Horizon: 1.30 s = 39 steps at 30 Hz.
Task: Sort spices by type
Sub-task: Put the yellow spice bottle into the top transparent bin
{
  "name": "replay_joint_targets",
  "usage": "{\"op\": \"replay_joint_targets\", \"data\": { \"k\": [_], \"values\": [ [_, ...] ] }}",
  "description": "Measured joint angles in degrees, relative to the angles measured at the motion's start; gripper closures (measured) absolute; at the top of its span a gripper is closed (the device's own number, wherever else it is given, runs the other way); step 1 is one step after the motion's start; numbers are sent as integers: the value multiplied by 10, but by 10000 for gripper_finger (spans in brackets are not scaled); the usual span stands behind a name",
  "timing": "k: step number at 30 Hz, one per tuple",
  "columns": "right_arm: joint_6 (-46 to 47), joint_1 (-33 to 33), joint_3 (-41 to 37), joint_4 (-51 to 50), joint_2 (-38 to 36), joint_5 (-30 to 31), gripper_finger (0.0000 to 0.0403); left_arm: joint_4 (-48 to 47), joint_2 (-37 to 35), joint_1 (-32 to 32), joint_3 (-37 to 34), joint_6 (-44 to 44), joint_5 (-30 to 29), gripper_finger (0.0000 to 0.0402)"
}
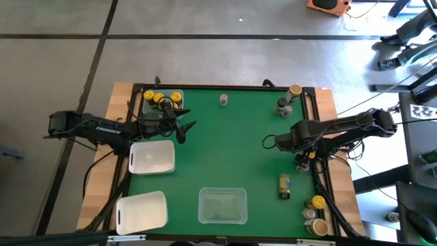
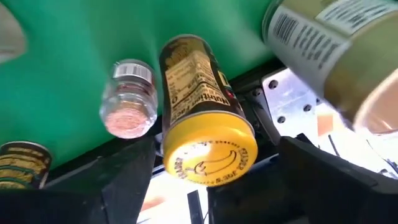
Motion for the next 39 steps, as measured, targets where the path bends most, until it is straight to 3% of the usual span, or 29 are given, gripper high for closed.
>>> {"op": "replay_joint_targets", "data": {
  "k": [7, 17, 28, 39],
  "values": [
    [-26, 2, -8, 19, 36, -3, 83, 1, 0, 0, 0, 0, 0, 90],
    [-77, 3, -10, 7, 90, -9, 169, 1, 0, 0, 0, 0, 0, 90],
    [-49, 3, 4, 7, 94, 16, 156, 1, 0, 0, 0, 1, 0, 90],
    [-58, 2, 136, 45, 116, 125, 167, 0, 0, -3, -1, 0, 0, 90]
  ]
}}
